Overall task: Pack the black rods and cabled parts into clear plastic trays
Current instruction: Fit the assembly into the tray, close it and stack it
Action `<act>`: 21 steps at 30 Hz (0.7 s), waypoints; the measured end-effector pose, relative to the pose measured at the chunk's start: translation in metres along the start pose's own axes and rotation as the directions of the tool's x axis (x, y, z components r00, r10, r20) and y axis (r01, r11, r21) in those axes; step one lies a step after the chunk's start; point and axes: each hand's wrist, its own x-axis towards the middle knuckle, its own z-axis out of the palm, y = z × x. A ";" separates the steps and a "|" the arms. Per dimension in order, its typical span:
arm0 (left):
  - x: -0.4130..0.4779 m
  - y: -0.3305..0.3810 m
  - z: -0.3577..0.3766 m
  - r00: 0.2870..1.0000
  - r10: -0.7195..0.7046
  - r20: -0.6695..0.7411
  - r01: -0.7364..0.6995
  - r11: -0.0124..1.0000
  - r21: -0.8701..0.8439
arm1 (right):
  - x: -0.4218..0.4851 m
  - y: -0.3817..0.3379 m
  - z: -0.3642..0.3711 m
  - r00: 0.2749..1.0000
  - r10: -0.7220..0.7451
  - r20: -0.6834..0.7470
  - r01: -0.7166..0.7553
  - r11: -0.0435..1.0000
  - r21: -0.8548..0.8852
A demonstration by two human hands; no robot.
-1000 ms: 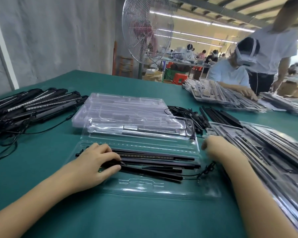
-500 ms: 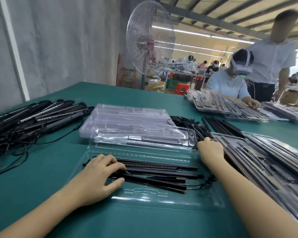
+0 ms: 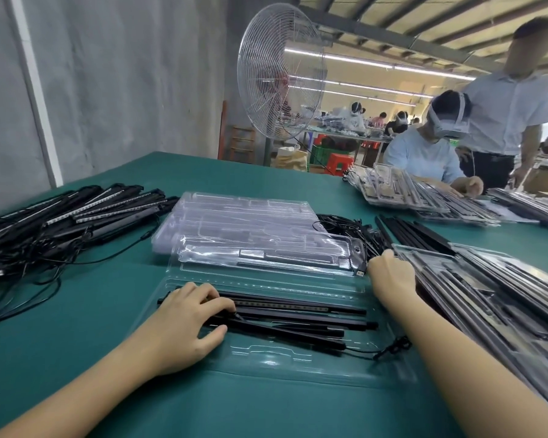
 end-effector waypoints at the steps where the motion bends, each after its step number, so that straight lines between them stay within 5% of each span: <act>1: 0.000 0.001 0.000 1.000 0.000 -0.004 0.000 1.000 0.001 | 0.001 0.000 -0.002 0.999 0.038 -0.007 -0.038 0.997 0.060; 3: 0.001 0.003 -0.001 1.000 -0.002 -0.018 0.002 1.000 -0.008 | 0.009 0.005 -0.009 0.989 0.150 0.014 -0.146 0.932 0.332; 8: 0.001 0.005 -0.001 1.000 -0.014 -0.023 0.013 1.000 -0.009 | 0.033 0.030 -0.054 0.925 0.363 0.113 -0.282 0.452 0.846; 13: 0.011 0.011 0.004 0.999 0.002 -0.045 -0.003 0.999 -0.033 | 0.039 0.048 -0.095 0.931 0.346 0.116 -0.184 0.171 0.968; 18: 0.031 0.022 0.011 0.999 -0.008 -0.044 0.008 1.000 -0.007 | 0.032 0.047 -0.129 0.838 0.511 -0.191 0.144 0.129 0.981; 21: 0.035 0.022 0.015 0.999 -0.024 -0.044 0.024 1.000 -0.001 | 0.023 0.041 -0.147 0.802 0.553 -0.227 0.302 -0.047 0.952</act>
